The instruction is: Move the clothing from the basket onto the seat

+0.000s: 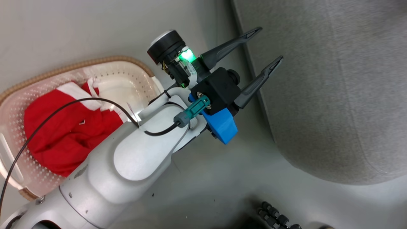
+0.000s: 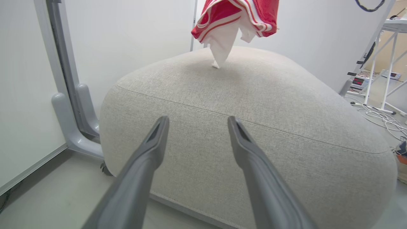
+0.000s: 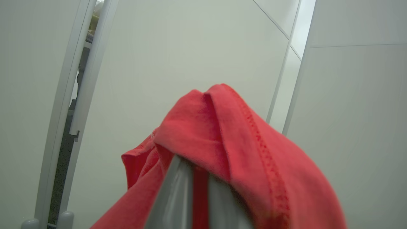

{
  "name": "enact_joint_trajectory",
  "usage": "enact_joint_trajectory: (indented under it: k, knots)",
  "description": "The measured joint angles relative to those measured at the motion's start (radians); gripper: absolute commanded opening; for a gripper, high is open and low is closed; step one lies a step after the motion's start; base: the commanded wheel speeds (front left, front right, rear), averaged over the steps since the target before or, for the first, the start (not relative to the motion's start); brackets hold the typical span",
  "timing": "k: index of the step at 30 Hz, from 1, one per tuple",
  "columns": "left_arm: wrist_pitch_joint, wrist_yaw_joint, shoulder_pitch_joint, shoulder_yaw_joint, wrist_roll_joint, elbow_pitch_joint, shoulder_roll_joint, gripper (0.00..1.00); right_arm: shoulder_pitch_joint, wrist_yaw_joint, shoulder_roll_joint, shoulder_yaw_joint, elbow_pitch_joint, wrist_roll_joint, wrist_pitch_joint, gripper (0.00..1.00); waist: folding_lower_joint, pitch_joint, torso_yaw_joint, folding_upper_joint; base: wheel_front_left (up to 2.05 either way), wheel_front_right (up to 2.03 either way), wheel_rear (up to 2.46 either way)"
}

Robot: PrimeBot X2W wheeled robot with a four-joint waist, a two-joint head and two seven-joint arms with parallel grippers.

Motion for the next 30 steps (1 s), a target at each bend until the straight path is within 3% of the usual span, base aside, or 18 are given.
enact_joint_trajectory:
  k: [8, 17, 22, 23, 24, 25, 30]
  knots:
    - [0.016, 0.003, -0.028, -0.007, 0.015, -0.027, 0.018, 1.0, -0.02, 0.0, -0.056, -0.01, 0.194, -0.005, 0.0, 0.0, 0.0001, 0.109, 0.026, 0.0, 0.0, 0.0, 0.0]
    - [0.017, 0.009, -0.028, -0.015, 0.012, -0.033, 0.026, 1.0, 0.009, 0.0, 0.007, -0.017, 0.375, -0.02, 0.0, 0.0, 0.0, 0.138, 0.031, 0.0, 0.0, 0.0, 0.0]
    - [0.018, 0.011, -0.028, -0.017, 0.006, -0.032, 0.029, 1.0, 0.039, 0.0, 0.041, -0.01, 0.397, -0.017, 0.0, 0.0, -0.0001, 0.127, 0.028, 0.0, 0.0, 0.0, 0.0]
    - [0.018, 0.011, -0.028, -0.017, 0.005, -0.032, 0.03, 1.0, 0.045, 0.0, 0.046, -0.012, 0.393, -0.011, 0.0, 0.18, 0.0, 0.123, 0.027, 0.0, 0.0, 0.0, 0.0]
    - [0.017, 0.012, -0.028, -0.018, 0.004, -0.031, 0.03, 1.0, 0.054, 0.0, 0.05, -0.013, 0.385, -0.01, 0.0, 0.49, -0.0001, 0.118, 0.028, 0.0, 0.0, 0.0, 0.0]
    - [0.014, 0.012, -0.028, -0.018, 0.0, -0.03, 0.029, 1.0, 0.065, 0.0, 0.054, -0.014, 0.379, -0.01, 0.0, 1.0, -0.0001, 0.113, 0.028, 0.0, 0.0, 0.0, 0.0]
    - [-0.006, 0.018, -0.02, -0.019, -0.012, -0.018, 0.025, 1.0, 0.13, 0.0, 0.086, -0.015, 0.333, -0.006, 0.0, 1.0, -0.0001, 0.075, 0.032, 0.0, 0.0, 0.0, 0.0]
